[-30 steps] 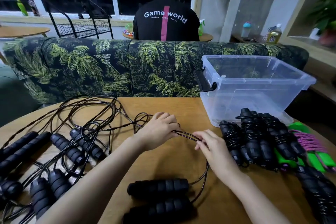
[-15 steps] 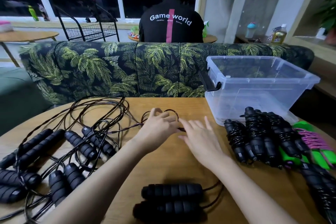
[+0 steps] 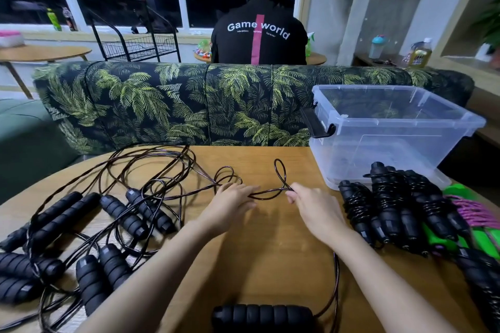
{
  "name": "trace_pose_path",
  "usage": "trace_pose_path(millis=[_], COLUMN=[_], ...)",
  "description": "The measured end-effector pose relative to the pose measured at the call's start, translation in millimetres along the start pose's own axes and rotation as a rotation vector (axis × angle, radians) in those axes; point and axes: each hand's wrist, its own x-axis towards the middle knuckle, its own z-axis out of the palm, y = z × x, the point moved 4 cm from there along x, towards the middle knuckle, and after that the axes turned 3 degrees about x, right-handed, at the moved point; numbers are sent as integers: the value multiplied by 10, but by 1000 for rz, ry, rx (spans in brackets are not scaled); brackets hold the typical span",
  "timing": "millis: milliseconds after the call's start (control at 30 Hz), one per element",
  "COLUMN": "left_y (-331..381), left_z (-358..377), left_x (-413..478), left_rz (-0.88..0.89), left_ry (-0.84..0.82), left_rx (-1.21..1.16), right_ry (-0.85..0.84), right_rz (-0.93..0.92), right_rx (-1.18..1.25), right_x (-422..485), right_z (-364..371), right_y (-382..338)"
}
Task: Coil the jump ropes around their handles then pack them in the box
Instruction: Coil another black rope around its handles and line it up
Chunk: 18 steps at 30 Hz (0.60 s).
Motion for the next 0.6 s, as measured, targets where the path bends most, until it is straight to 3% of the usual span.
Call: trace_pose_path(millis=[200,300,467,600], left_y=[-226,-597,-996,-447], left_z=[-221,-407,-388,-276], left_x=[160,156,17,52], left_rz=[137,77,-19,-76], left_ry=[206,237,135,55], left_rx=[309,426,538,374], right_ry=[0,25,-30,-53], right_rz=[41,82,79,22], right_rx=[-64,-104,-167,-239], right_x=[-9,12,32,71], right_z=[-46,-130,-88,-7], right_y=[136,212,202,85])
